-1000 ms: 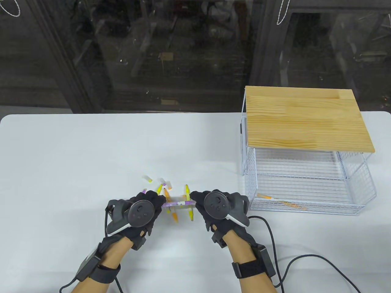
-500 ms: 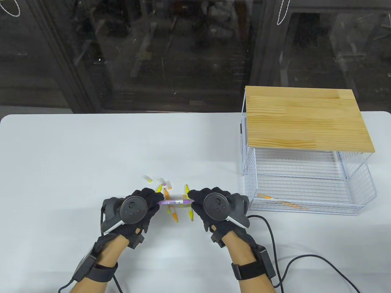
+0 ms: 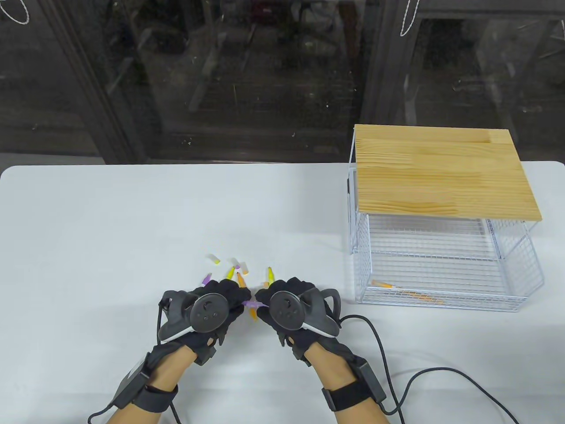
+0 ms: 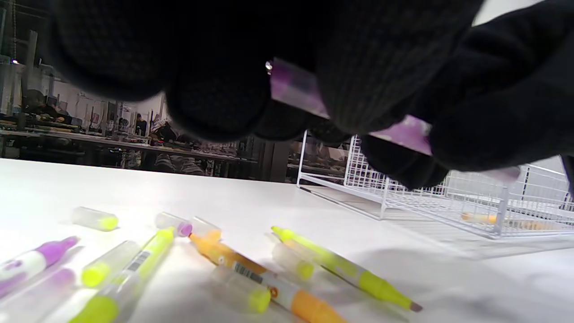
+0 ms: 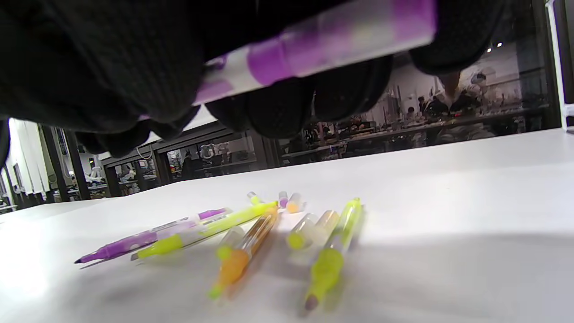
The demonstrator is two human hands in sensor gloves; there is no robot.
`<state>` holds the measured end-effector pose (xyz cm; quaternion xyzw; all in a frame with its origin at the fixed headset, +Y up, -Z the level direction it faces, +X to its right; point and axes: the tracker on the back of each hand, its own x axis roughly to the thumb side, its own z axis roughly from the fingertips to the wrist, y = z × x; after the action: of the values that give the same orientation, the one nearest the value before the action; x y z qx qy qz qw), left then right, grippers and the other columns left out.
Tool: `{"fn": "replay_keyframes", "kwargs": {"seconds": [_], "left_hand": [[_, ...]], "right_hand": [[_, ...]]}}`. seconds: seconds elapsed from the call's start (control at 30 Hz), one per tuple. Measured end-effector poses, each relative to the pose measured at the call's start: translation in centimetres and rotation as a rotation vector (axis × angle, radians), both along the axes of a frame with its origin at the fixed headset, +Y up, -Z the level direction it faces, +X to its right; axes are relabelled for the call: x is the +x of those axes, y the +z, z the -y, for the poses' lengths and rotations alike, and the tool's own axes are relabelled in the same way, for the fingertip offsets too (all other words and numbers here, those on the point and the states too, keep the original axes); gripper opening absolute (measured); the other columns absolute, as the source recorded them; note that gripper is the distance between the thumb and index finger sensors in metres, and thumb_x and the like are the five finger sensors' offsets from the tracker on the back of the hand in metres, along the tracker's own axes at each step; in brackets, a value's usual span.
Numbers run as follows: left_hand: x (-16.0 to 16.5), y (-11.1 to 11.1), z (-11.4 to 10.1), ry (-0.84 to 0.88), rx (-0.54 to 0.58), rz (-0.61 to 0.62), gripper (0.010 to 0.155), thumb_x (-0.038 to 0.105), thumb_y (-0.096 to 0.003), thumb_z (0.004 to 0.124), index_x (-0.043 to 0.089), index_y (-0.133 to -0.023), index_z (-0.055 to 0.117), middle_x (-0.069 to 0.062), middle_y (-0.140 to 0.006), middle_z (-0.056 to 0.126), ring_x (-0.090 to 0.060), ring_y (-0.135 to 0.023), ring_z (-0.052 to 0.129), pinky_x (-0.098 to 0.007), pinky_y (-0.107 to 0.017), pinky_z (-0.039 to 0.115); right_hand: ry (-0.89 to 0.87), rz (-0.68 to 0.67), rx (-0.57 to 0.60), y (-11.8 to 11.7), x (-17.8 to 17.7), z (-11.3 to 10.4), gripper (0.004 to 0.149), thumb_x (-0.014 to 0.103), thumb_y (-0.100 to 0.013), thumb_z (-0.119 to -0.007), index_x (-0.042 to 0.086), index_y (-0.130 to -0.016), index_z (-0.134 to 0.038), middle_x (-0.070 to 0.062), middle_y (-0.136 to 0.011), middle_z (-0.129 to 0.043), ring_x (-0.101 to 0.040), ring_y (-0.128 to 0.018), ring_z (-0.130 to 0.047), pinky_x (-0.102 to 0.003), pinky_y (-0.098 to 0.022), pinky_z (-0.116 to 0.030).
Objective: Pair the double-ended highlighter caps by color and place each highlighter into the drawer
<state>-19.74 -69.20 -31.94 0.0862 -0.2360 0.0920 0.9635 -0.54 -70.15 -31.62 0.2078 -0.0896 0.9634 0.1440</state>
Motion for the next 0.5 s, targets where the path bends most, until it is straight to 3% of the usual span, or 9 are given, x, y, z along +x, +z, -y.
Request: {"fn": "replay_keyframes", "kwargs": {"seconds": [0.33, 0.5], "left_hand": [[-3.0, -0.8, -1.0, 0.094, 0.005, -0.104, 0.048, 0.040, -0.0364, 0.089, 0.031, -0.083, 0.095, 0.001, -0.086, 0.096, -0.029, -0.058, 0.101, -0.050, -0.038, 0.088], [-4.8, -1.6, -1.0, 0.107, -0.007, -0.178, 0.046, 0.040, -0.0368, 0.088, 0.031, -0.081, 0.096, 0.000, -0.086, 0.096, -0.031, -0.059, 0.101, -0.051, -0.039, 0.087]], "right_hand": [[0.003, 0.064, 0.072, 0.1, 1.9, -2.0, 0.044, 0.041, -0.039, -0.090, 0.033, -0.082, -0.092, 0.002, -0.074, -0.098, -0.027, -0.059, -0.094, -0.058, -0.056, -0.072], [-0.038, 0.108, 0.157, 0.7, 3.6, -4.0, 0.044, 0.039, -0.040, -0.090, 0.034, -0.084, -0.091, 0.002, -0.075, -0.097, -0.027, -0.058, -0.093, -0.058, -0.056, -0.071]]}}
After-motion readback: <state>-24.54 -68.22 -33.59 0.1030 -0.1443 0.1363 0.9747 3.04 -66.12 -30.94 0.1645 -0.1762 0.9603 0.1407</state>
